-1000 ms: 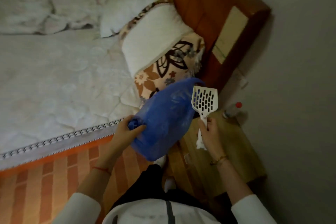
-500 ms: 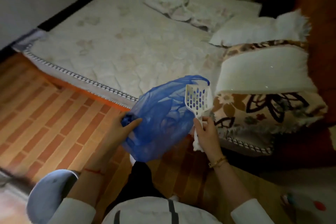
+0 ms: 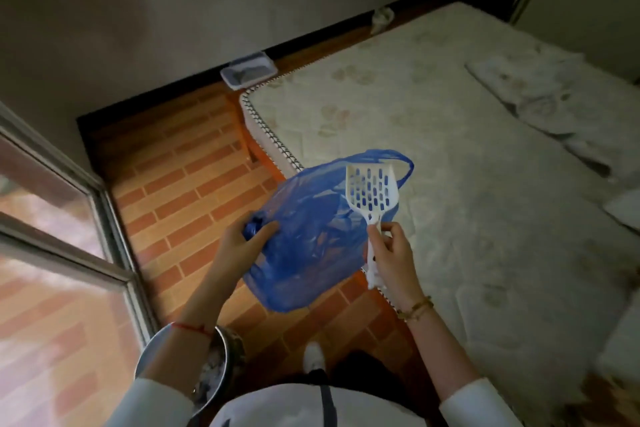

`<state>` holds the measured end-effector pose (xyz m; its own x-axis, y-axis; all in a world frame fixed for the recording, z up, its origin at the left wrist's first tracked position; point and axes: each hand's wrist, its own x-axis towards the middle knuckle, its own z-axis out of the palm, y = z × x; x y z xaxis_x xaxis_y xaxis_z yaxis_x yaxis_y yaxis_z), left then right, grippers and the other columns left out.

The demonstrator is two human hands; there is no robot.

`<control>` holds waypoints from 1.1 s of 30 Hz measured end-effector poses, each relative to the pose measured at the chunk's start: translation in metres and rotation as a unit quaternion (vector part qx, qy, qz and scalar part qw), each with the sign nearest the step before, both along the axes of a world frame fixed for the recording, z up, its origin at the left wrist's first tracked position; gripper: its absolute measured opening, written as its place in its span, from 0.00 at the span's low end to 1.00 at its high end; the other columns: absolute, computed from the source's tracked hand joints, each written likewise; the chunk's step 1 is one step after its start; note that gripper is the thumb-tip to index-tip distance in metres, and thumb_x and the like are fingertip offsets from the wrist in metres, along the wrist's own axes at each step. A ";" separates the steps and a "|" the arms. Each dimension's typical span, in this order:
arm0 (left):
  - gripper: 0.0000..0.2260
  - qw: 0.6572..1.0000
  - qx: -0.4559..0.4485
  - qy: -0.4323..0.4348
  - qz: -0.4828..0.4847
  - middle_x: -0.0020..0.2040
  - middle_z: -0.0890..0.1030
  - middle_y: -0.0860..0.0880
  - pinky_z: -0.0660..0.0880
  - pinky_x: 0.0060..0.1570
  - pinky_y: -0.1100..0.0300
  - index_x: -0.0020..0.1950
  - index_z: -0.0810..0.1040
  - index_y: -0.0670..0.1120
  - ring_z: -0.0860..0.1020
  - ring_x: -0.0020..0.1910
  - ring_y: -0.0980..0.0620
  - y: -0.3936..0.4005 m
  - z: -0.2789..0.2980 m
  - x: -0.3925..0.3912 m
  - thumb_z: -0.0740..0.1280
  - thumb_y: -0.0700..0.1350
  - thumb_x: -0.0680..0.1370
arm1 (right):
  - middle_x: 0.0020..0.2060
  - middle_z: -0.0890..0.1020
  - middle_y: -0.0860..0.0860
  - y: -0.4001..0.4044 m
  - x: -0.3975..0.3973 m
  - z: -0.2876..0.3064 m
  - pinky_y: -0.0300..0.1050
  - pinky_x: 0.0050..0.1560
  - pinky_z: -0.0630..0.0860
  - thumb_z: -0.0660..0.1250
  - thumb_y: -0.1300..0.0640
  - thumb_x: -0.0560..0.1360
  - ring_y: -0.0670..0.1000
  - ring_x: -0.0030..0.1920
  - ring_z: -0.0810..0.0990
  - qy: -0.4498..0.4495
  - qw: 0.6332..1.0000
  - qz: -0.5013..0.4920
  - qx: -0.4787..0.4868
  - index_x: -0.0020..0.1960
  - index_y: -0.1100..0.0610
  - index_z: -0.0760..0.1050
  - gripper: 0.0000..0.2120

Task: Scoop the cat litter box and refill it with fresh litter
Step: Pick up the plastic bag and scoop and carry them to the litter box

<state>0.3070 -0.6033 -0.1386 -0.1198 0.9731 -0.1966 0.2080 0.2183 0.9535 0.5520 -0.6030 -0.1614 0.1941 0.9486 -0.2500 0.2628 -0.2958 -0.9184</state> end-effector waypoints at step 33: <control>0.11 0.973 0.014 -0.037 0.228 0.50 0.83 0.56 0.77 0.50 0.60 0.57 0.78 0.52 0.82 0.49 0.59 0.580 0.007 -0.428 0.69 0.48 0.76 | 0.42 0.80 0.51 0.705 -0.455 -0.005 0.48 0.45 0.77 0.63 0.50 0.78 0.53 0.45 0.80 0.023 0.967 0.253 -0.001 0.53 0.57 0.72 0.10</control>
